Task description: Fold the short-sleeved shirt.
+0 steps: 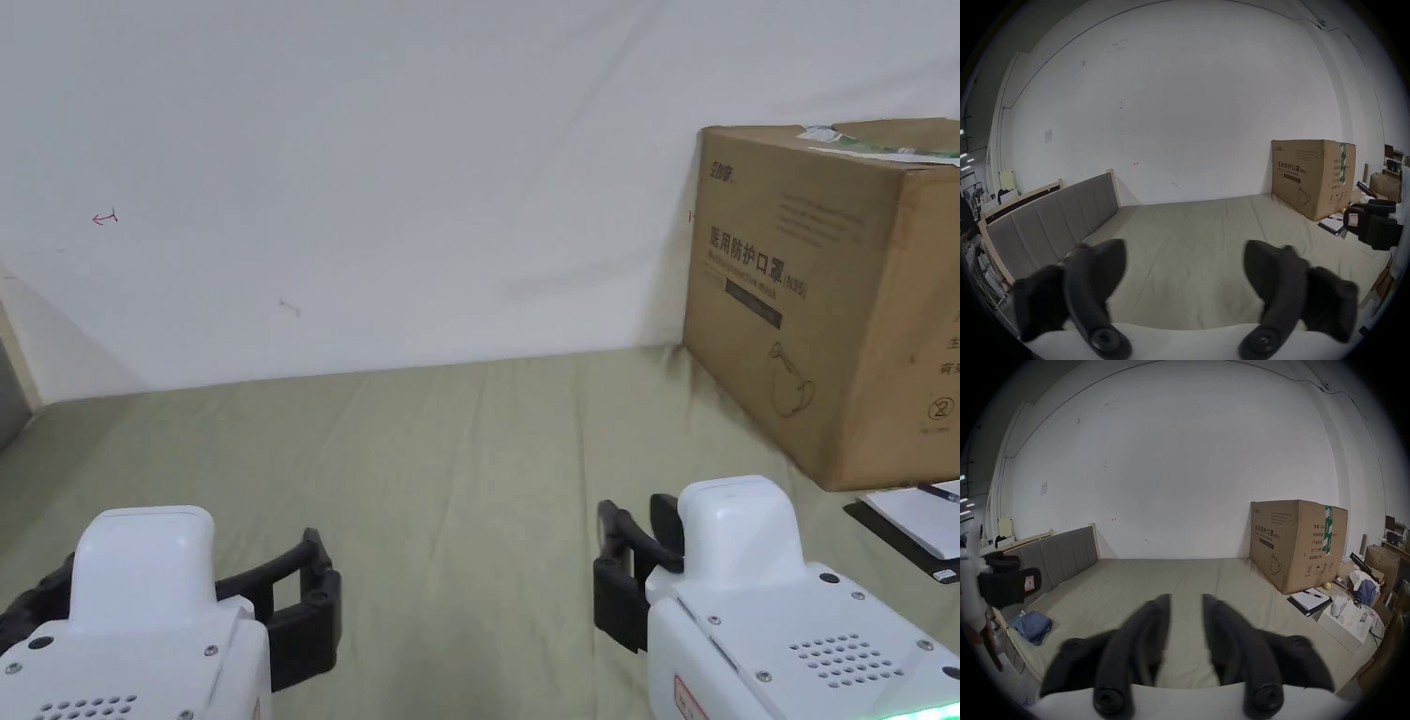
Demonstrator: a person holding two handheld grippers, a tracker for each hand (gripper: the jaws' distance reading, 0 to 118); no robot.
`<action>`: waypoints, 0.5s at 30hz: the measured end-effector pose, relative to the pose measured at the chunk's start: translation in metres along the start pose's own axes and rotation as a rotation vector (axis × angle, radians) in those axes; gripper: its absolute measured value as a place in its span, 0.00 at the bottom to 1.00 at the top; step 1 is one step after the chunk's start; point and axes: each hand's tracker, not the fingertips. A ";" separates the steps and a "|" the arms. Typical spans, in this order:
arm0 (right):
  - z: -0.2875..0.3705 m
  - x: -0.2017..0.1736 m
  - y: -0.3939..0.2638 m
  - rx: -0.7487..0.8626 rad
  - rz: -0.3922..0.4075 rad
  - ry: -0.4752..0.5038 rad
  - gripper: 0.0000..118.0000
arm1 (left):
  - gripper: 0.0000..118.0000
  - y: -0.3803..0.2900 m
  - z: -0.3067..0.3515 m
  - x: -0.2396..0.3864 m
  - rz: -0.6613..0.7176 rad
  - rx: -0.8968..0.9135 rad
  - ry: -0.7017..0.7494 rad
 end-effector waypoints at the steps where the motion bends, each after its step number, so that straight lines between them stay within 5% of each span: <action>1: 0.001 0.001 0.002 0.001 -0.008 0.002 0.42 | 0.93 0.001 0.002 0.001 -0.003 -0.001 0.002; 3: 0.002 0.001 0.005 0.006 -0.018 -0.002 0.71 | 0.96 0.004 0.006 0.001 -0.003 0.003 0.000; 6: 0.002 0.002 0.008 0.018 -0.028 -0.008 1.00 | 0.96 0.008 0.008 -0.002 0.074 0.000 -0.046; 15: 0.002 0.000 0.018 0.020 -0.028 -0.003 1.00 | 0.96 0.017 0.011 0.004 0.093 -0.081 -0.047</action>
